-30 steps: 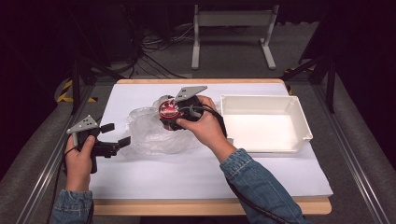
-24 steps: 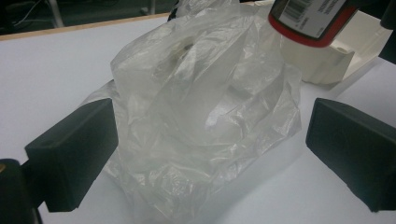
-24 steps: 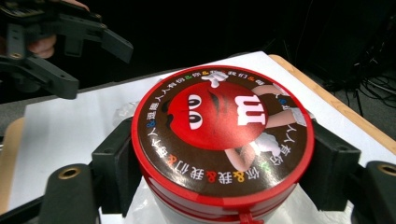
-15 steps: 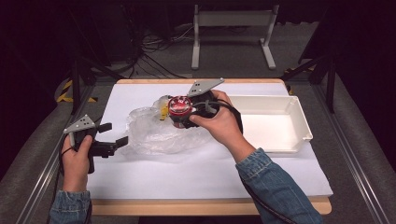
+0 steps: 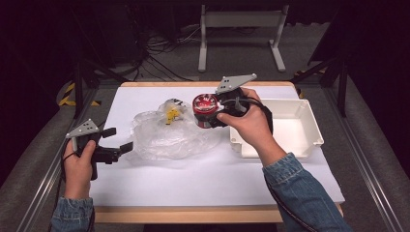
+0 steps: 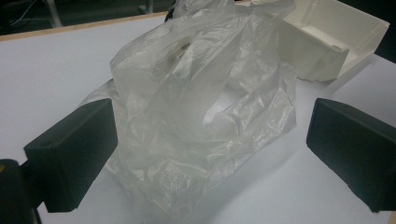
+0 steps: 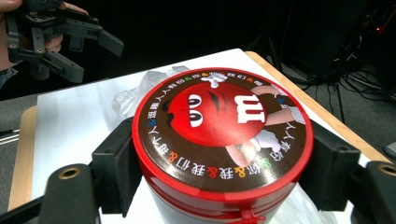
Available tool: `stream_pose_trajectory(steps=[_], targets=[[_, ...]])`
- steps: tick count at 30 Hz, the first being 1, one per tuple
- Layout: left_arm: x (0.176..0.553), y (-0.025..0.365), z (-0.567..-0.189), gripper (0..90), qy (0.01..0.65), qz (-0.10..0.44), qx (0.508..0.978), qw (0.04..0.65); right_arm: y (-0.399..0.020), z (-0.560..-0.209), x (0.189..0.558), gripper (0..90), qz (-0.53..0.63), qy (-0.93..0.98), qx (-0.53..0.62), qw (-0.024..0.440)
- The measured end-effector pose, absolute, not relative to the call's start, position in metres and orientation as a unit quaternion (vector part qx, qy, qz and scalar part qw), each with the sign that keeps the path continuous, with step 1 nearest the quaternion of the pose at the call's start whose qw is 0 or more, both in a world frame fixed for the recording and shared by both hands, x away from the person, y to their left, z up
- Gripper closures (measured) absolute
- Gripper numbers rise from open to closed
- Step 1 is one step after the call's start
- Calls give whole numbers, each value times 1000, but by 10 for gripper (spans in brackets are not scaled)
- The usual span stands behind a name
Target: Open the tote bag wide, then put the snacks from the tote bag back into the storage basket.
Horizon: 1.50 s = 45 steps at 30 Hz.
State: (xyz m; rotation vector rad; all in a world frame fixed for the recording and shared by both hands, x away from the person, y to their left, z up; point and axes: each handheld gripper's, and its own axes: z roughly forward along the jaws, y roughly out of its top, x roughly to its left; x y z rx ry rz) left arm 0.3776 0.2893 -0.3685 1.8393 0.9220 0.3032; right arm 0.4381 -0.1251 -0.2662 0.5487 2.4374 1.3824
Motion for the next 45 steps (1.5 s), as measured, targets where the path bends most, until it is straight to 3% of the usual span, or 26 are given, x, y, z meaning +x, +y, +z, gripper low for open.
stream_pose_trajectory(steps=[23,45], targets=[[383,290,-365,35,364,102,765,521,-204,-260,447,249,443,859,203,159],[381,289,-367,36,365,101,766,519,-253,-307,489,249,445,856,219,146]])
